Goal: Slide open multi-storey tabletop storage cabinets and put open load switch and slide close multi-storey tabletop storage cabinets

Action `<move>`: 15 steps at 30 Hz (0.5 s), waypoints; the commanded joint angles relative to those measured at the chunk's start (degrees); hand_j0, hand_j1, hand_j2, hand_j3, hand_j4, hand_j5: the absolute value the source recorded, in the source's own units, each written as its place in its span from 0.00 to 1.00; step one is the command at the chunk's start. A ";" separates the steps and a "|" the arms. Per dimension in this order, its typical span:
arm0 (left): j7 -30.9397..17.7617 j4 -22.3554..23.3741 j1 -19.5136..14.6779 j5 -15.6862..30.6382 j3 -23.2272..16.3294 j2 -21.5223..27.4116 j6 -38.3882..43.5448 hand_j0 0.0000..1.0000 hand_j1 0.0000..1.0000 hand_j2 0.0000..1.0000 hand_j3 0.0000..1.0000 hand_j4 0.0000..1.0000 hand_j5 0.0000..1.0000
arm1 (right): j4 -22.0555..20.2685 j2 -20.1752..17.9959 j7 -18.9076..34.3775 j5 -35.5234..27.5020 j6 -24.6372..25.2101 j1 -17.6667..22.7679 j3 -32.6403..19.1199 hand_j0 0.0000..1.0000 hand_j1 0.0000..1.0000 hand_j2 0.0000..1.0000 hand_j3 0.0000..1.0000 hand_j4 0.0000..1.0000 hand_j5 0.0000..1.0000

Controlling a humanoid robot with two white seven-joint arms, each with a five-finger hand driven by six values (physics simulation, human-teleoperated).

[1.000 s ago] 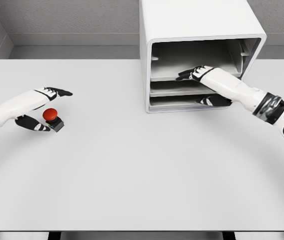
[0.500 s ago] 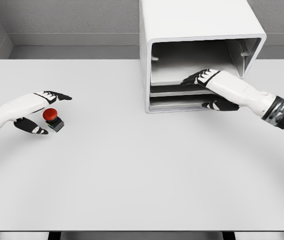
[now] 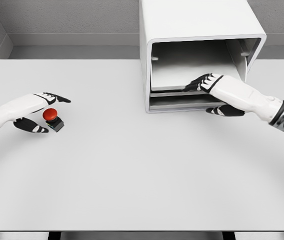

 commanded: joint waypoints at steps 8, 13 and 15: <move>0.03 -0.38 -0.09 0.16 -0.24 0.08 0.15 0.88 0.88 0.88 0.88 0.88 0.88 | -2.73 -1.27 0.05 -0.43 0.03 2.72 -2.73 0.84 0.84 0.84 0.84 0.84 0.84; 0.03 -0.82 0.09 0.15 -0.33 0.87 0.15 0.85 0.85 0.85 0.85 0.85 0.85 | -3.69 -1.62 0.05 -0.43 0.03 3.34 -3.35 0.84 0.84 0.84 0.84 0.84 0.84; 0.03 -1.44 0.18 0.15 -0.24 0.96 0.15 0.81 0.81 0.81 0.81 0.81 0.81 | -3.69 -1.89 0.05 -0.43 0.03 3.69 -3.70 0.84 0.84 0.84 0.84 0.84 0.84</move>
